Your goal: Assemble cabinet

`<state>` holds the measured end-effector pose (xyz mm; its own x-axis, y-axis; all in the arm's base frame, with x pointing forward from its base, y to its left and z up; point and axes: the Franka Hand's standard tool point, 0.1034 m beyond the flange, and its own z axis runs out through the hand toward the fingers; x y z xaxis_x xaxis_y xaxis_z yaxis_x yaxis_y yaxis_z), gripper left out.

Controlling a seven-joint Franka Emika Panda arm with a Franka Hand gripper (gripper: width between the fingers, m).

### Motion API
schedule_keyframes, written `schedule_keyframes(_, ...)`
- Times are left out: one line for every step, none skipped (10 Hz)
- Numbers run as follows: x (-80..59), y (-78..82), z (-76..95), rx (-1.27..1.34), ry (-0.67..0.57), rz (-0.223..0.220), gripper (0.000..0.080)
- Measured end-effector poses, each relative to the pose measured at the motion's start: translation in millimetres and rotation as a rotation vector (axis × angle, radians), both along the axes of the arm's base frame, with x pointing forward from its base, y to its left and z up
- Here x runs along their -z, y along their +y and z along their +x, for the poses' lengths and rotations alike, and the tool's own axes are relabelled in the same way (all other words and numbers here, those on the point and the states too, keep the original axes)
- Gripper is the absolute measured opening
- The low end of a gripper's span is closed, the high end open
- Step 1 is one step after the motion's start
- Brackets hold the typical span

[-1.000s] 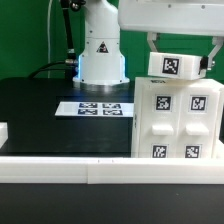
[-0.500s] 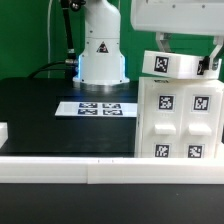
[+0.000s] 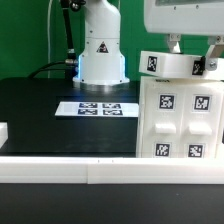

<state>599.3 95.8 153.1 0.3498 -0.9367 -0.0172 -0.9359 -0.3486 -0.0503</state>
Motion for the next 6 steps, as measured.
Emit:
schedule_keyframes(0.0, 0.1, 0.0, 0.045, 0.002, 0.004, 0.0566)
schedule_keyframes(-0.1, 0.6, 0.0, 0.115, 0.005, 0.014, 0.0566)
schedule_keyframes(-0.1, 0.7, 0.1, 0.163, 0.007, 0.02, 0.0566)
schedule_keyframes(-0.2, 1.6, 0.1, 0.206, 0.009, 0.025, 0.0566)
schedule_keyframes(-0.4, 2.4, 0.3, 0.24, 0.01, 0.032, 0.0567)
schedule_keyframes(-0.9, 2.8, 0.2, 0.23, 0.01, 0.034, 0.0567)
